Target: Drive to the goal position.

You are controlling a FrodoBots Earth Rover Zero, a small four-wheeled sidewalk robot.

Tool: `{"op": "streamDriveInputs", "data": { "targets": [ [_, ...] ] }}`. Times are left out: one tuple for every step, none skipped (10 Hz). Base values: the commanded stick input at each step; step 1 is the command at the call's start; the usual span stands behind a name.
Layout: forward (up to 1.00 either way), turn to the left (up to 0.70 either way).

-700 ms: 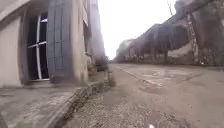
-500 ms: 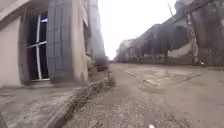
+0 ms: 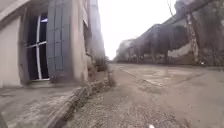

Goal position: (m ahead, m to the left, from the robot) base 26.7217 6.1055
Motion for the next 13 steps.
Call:
{"op": "streamDriveInputs", "data": {
  "targets": [
    [0.00, 0.45],
    [0.00, 0.45],
    [0.70, -0.27],
    [0.70, -0.27],
    [0.70, -0.27],
    [0.70, -0.27],
    [0.70, -0.27],
    [0.70, -0.27],
    [0.70, -0.27],
    [0.70, -0.27],
    [0.70, -0.27],
    [0.70, -0.27],
    [0.70, -0.27]
  ]
}}
